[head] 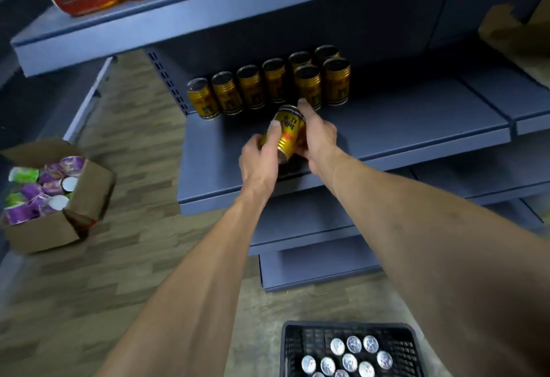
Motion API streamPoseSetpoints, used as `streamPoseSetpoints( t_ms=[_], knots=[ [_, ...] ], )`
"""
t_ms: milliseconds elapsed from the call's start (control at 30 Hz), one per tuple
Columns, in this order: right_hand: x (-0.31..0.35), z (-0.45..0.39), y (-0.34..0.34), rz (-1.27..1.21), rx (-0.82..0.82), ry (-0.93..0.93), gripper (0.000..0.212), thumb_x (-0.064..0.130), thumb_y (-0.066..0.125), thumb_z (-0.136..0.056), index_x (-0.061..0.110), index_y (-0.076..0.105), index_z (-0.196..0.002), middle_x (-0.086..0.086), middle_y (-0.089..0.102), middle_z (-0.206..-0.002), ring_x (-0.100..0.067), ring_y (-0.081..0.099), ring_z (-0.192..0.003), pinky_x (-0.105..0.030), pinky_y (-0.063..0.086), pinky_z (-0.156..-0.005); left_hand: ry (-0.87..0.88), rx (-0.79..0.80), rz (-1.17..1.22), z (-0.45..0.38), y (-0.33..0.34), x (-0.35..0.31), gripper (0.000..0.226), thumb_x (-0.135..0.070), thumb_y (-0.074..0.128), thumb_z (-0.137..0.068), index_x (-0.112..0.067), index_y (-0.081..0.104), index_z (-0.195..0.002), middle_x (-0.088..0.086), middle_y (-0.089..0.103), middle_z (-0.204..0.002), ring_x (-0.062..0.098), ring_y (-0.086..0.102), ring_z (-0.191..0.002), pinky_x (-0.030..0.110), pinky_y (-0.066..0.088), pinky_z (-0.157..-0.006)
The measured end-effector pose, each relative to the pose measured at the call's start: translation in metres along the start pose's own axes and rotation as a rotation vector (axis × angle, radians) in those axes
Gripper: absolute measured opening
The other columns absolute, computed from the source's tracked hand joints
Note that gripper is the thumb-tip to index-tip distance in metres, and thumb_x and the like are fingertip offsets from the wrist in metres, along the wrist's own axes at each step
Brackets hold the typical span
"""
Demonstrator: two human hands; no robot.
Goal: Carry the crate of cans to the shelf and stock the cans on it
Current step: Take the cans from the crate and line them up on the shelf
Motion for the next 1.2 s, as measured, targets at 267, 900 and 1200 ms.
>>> streamPoseSetpoints(
  t_ms=[267,900,1200],
  knots=[
    [-0.024,-0.006,0.044,0.119,0.107,0.023,0.071,0.065,0.036,-0.094,0.004,0.069,-0.108,-0.017,0.075,-0.083,-0.027,0.070,-0.072,-0.032,0.048,-0.068,0.042,-0.202,0.036,-0.070,-0.032,-0.037,0.048,-0.064,0.073,-0.071,-0.029,0.069,-0.104,-0.006,0.071,-0.108,0.016,0.064,-0.103,0.030,0.048,-0.092],
    [-0.045,-0.027,0.033,0.011,0.005,-0.137,0.019,0.002,0.043,-0.101,-0.001,0.061,-0.106,-0.022,0.069,-0.081,-0.023,0.066,-0.056,-0.029,0.048,-0.053,0.043,0.218,0.316,-0.080,-0.004,0.029,0.062,-0.013,0.061,-0.088,-0.017,0.043,-0.147,0.001,0.054,-0.142,0.016,0.052,-0.128,0.038,0.038,-0.112],
    [-0.039,-0.022,0.043,0.279,-0.150,-0.278,0.028,0.012,0.046,-0.101,0.022,0.069,-0.087,-0.013,0.065,-0.065,-0.010,0.050,-0.043,-0.023,0.041,-0.050,0.064,0.155,0.164,-0.087,-0.016,0.029,0.053,-0.022,0.064,-0.062,-0.013,0.065,-0.115,0.004,0.072,-0.105,0.022,0.068,-0.099,0.047,0.052,-0.096]
  ],
)
Point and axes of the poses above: each hand's wrist, its own z-axis away from the middle knuckle, its own y-axis out of the palm, x = y × z, the point moved 7 cm from there along -z, towards the middle knuckle
